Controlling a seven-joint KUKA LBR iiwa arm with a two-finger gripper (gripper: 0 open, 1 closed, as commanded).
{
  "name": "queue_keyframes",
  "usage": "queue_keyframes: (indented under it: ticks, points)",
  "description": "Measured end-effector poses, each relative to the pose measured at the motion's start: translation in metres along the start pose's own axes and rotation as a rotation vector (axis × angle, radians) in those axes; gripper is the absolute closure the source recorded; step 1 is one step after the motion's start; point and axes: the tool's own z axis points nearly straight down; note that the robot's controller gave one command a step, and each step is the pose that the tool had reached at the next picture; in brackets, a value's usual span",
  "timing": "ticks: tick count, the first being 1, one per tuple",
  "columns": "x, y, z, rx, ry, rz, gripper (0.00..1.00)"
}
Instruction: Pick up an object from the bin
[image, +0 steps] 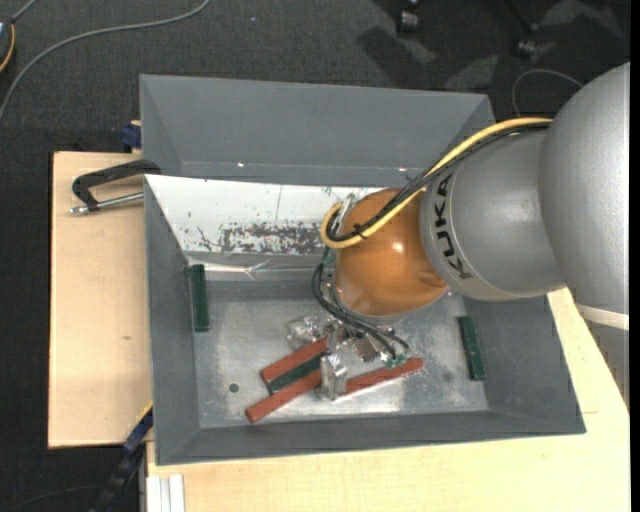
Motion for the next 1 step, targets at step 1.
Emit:
queue_keyframes:
  ticks: [1]
  points:
    - [-0.0028,0.0351,-0.1617,0.002,-0.013,0.025,1.00]
